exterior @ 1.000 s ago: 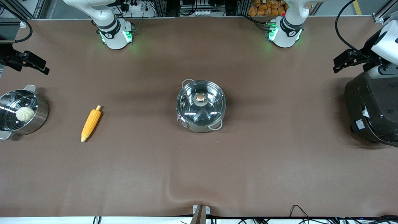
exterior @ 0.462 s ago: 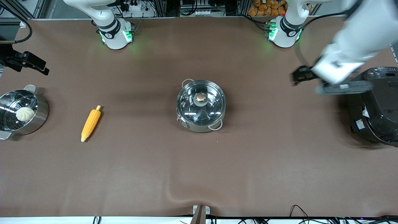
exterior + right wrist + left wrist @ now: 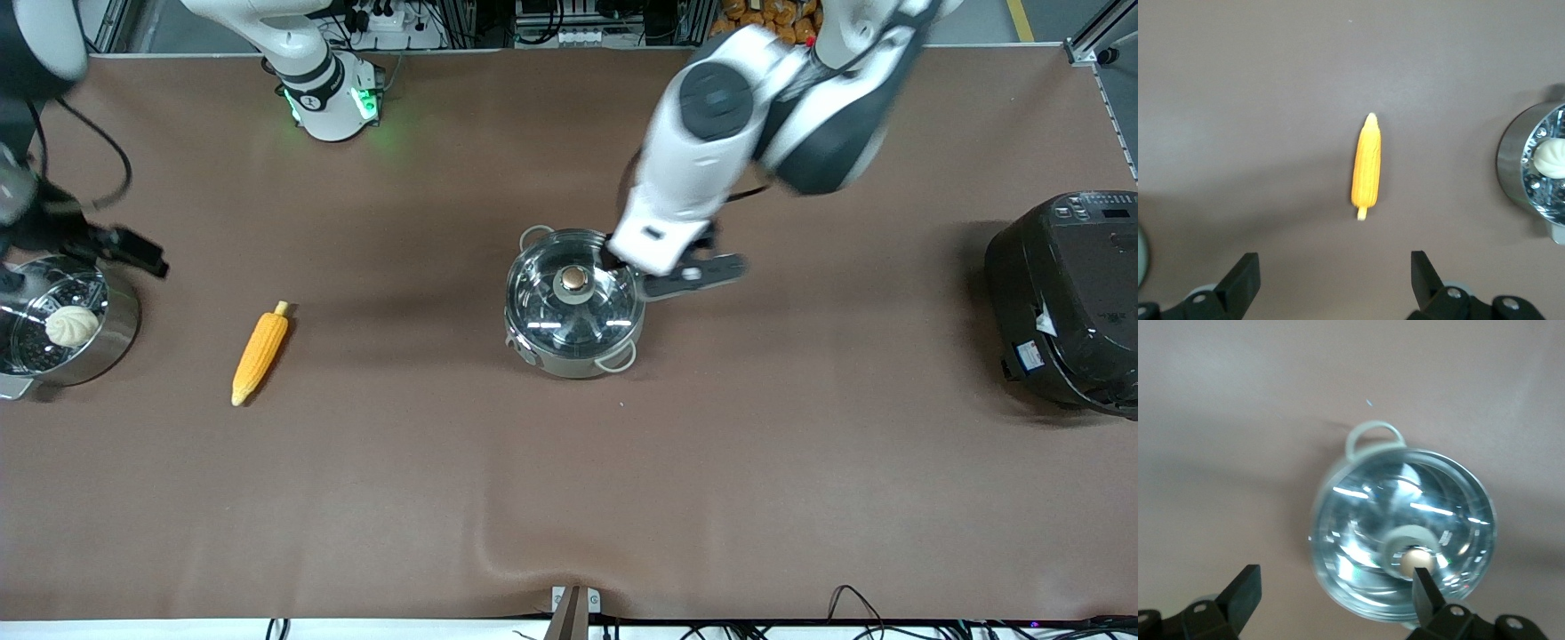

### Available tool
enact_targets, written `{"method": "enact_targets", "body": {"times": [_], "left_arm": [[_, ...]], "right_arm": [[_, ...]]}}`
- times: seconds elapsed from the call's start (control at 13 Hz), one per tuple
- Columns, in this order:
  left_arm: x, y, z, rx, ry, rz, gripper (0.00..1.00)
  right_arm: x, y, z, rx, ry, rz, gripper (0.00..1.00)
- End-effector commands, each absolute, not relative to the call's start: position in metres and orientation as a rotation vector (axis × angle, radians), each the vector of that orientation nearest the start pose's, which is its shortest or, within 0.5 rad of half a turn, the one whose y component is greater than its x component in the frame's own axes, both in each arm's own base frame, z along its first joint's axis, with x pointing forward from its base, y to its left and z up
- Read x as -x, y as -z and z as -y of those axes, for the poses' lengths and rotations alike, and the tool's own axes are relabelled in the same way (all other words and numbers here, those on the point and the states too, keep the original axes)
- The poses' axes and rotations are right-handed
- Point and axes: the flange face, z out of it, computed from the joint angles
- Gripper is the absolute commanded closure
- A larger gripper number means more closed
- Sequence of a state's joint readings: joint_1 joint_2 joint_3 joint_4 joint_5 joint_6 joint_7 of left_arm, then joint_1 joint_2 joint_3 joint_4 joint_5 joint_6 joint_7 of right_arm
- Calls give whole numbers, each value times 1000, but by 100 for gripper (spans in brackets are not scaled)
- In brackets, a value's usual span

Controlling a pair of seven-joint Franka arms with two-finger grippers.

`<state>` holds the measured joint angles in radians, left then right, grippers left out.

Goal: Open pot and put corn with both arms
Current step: 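Reach the left gripper to the glass lid knob while the right gripper reaches the corn, then grasp the lid knob with the left gripper while the right gripper grasps the corn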

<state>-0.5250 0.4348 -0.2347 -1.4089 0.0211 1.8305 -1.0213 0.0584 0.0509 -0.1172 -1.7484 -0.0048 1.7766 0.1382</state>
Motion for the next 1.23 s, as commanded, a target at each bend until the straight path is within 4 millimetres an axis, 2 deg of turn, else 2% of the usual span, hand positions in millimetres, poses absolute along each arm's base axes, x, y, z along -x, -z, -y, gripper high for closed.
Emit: {"method": "enact_targets", "body": {"times": [0.0,0.15,0.31,0.46,0.54,0.69,0.77,1.0,1.15], "left_arm": [[-517,-422,496,3110,-27,509,0],[-504,-399,518,3091,-11,565,0],[-498,-382,527,3077,-22,553,0],[-492,-373,535,3074,-26,544,0],[-490,-369,536,3068,-28,536,0],[-489,-365,536,3062,-33,528,3],[-490,-361,535,3057,-34,526,13],[-487,-353,538,3045,-35,509,23],[-485,-346,537,3032,-47,508,49]], "right_arm": [[-590,-459,52,3154,-70,-362,0],[-598,-404,54,3157,-111,-379,0],[-604,-357,65,3152,-99,-414,0],[-611,-311,67,3160,-122,-413,0],[-613,-294,70,3160,-120,-422,0],[-616,-268,70,3138,-122,-449,0],[-616,-258,72,3097,-137,-501,0],[-617,-230,73,3054,-134,-555,0],[-615,-219,74,3055,-158,-558,0]]}}
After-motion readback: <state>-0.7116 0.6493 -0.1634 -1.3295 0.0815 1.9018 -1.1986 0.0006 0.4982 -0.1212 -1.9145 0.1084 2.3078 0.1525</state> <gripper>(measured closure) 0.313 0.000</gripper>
